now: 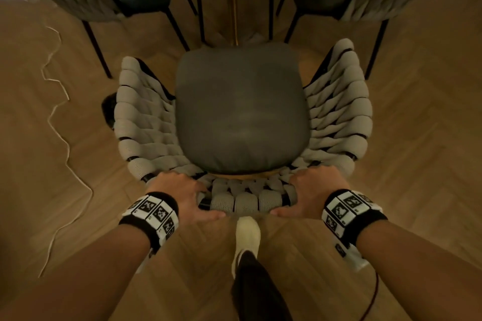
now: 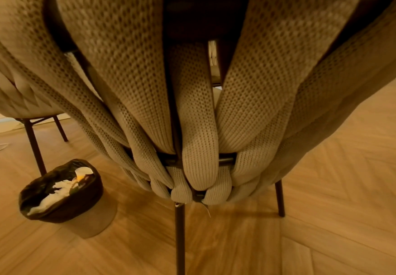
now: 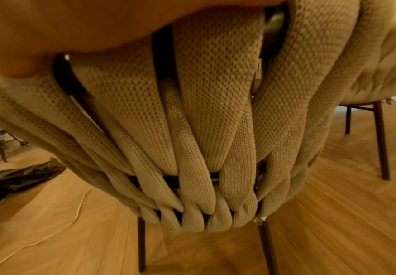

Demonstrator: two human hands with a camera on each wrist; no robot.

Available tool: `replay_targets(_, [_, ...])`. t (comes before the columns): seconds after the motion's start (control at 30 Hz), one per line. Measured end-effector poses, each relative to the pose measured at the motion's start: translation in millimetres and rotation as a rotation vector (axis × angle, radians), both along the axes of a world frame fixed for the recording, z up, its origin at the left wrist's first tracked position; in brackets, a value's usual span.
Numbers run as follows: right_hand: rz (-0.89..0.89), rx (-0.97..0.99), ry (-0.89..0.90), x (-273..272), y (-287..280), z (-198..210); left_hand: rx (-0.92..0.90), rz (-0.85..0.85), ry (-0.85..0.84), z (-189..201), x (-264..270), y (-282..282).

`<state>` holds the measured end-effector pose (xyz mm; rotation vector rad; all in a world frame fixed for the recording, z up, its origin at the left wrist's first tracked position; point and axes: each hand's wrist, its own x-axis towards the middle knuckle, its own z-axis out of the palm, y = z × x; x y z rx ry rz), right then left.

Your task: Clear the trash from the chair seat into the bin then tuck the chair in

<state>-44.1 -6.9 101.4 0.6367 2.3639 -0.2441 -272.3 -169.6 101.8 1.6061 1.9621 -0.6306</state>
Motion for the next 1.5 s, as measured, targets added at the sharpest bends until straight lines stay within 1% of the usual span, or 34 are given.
replay_targets(0.17, [-0.076,-0.046,0.024,-68,26,-1,-0.028,-0.043,-0.010,2,-82,42])
replay_targets(0.27, [-0.104,-0.025,0.053,-90,33,-1,-0.059,-0.054,-0.011,2,-109,59])
replay_targets(0.37, [-0.107,-0.028,0.086,-95,36,-7,-0.066,-0.055,-0.048,-2,-118,63])
replay_targets(0.43, [-0.106,-0.036,0.102,-94,37,-8,-0.068,-0.055,-0.043,-7,-119,61])
replay_targets(0.6, [-0.088,-0.021,0.136,-88,32,-3,-0.143,-0.068,-0.047,-3,-112,58])
replay_targets(0.7, [-0.072,-0.003,0.087,-89,28,-7,-0.148,-0.098,-0.030,1,-111,52])
replay_targets(0.8, [-0.051,0.019,0.068,-99,32,-6,-0.117,-0.115,-0.021,1,-122,58])
replay_targets(0.93, [-0.056,0.078,0.074,-118,48,-3,-0.130,-0.082,0.013,1,-137,74])
replay_targets(1.1, [-0.087,0.118,0.154,-142,70,-12,-0.075,-0.085,0.012,-1,-159,95])
replay_targets(1.17, [-0.097,0.132,0.161,-149,72,-15,-0.080,-0.059,0.026,-1,-168,97])
replay_targets(1.23, [-0.137,0.122,0.156,-150,67,-12,-0.085,0.004,0.032,3,-167,92])
replay_targets(1.3, [-0.175,0.092,0.146,-145,59,-7,-0.038,0.106,-0.041,14,-157,80])
replay_targets(1.33, [-0.204,0.069,0.135,-144,53,4,0.013,0.169,-0.103,20,-152,68])
replay_targets(1.4, [-0.214,0.057,0.136,-145,41,28,0.127,0.215,-0.180,37,-145,43])
replay_targets(1.43, [-0.227,0.036,0.121,-146,34,41,0.133,0.242,-0.210,47,-145,30])
replay_targets(1.47, [-0.248,-0.002,0.115,-146,29,53,0.085,0.289,-0.256,59,-147,16])
replay_targets(1.5, [-0.250,-0.017,0.080,-149,22,66,-0.005,0.345,-0.287,70,-151,3])
